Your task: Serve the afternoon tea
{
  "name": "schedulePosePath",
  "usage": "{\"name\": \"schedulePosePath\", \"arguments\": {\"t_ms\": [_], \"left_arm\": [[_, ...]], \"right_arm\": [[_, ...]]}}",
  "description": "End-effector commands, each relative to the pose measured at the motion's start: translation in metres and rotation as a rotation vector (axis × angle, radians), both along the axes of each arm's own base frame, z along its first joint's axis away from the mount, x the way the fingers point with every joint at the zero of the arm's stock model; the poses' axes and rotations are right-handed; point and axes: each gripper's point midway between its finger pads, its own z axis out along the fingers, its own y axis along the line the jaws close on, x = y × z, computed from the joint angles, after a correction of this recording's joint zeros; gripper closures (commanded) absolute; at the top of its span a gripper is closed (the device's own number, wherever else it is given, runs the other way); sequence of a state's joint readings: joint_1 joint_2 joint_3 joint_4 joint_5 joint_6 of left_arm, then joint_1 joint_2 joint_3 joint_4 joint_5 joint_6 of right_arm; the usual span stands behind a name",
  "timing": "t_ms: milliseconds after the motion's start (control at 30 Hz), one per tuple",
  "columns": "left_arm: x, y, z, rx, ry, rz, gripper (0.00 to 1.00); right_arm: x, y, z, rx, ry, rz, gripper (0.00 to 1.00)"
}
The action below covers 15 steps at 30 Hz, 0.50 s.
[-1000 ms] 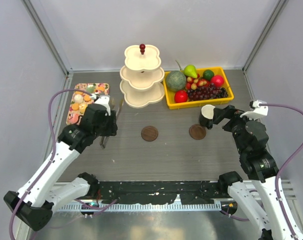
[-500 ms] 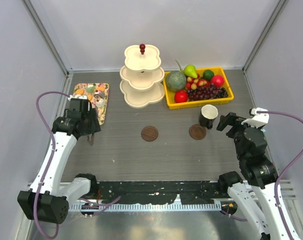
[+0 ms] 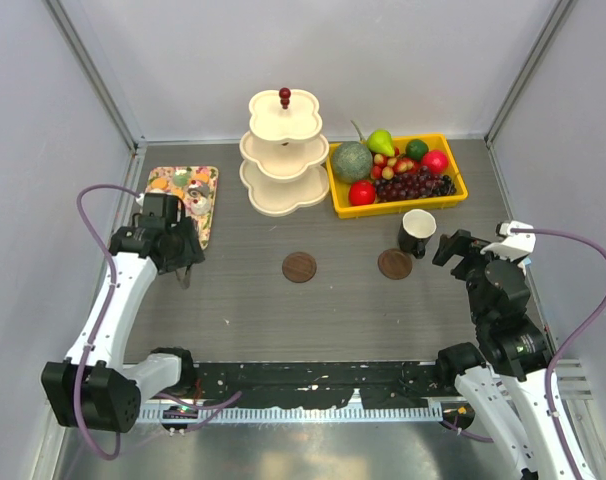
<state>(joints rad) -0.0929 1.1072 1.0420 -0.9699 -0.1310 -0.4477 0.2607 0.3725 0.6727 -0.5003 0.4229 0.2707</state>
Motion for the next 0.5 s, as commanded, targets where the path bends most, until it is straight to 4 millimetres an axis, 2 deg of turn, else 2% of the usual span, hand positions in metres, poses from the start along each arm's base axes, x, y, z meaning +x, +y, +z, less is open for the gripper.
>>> {"name": "schedulePosePath", "arguments": {"t_ms": [0, 467], "left_arm": [[0.014, 0.003, -0.004, -0.009, -0.038, 0.051, 0.40], [0.041, 0.013, -0.036, 0.017, -0.045, 0.156, 0.40]], "right_arm": [[0.004, 0.000, 0.014, 0.010, -0.058, -0.007, 0.05], [0.002, 0.005, 0.016, 0.010, -0.073, 0.029, 0.04]]}}
